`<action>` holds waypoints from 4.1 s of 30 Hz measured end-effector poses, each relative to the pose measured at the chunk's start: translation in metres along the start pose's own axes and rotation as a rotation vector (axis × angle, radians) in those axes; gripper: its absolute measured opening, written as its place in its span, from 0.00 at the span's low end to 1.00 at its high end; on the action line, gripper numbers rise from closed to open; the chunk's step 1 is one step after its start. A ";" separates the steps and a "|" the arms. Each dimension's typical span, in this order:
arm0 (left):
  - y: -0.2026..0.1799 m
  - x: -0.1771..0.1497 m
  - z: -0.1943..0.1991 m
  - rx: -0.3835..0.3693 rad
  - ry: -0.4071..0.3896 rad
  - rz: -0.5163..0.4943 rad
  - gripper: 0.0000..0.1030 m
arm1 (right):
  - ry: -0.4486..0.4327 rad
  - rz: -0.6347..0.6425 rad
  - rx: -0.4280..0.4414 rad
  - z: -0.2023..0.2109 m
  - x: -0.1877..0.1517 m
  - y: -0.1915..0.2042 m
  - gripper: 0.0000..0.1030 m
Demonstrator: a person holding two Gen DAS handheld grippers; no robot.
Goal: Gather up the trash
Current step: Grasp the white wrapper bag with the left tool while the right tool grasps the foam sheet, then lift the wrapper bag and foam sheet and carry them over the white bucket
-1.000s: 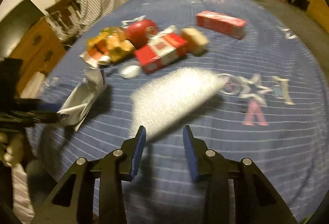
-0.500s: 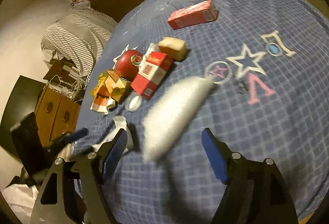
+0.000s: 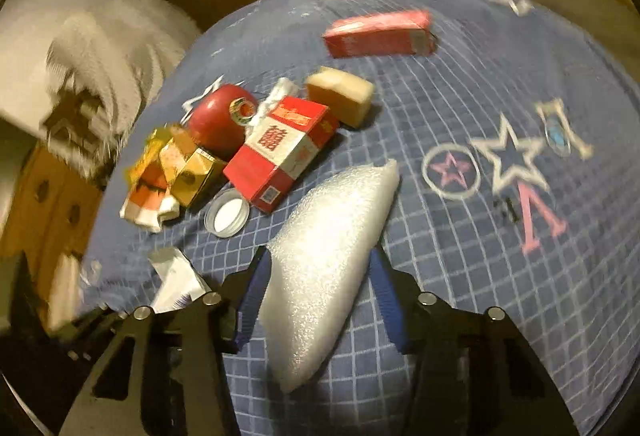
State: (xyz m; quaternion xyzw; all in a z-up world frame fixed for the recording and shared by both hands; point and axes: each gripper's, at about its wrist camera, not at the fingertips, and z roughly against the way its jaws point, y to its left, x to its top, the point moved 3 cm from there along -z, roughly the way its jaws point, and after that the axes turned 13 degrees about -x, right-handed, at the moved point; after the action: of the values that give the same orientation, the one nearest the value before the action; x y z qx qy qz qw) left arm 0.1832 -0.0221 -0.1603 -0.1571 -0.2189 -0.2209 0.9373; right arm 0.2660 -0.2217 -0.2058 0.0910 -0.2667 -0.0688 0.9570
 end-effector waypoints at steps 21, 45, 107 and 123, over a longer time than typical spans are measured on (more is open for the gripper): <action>0.023 -0.018 0.023 -0.007 -0.040 0.228 0.50 | -0.057 0.304 -0.106 0.041 -0.017 0.015 0.76; 0.001 -0.019 0.085 0.185 -0.366 0.173 0.39 | -0.458 0.262 -0.132 0.122 -0.033 0.020 0.50; 0.138 -0.112 0.306 0.580 -0.729 0.431 0.39 | -0.673 0.493 0.253 0.219 -0.031 0.293 0.51; 0.254 -0.181 0.367 0.623 -0.658 0.653 0.39 | -0.452 0.753 0.420 0.198 -0.058 0.552 0.51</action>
State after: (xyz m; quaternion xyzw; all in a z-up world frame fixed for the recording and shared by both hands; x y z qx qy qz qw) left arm 0.0344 0.4010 0.0167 0.0072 -0.4950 0.2170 0.8413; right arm 0.1591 0.2990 0.0479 0.1619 -0.4902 0.3195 0.7946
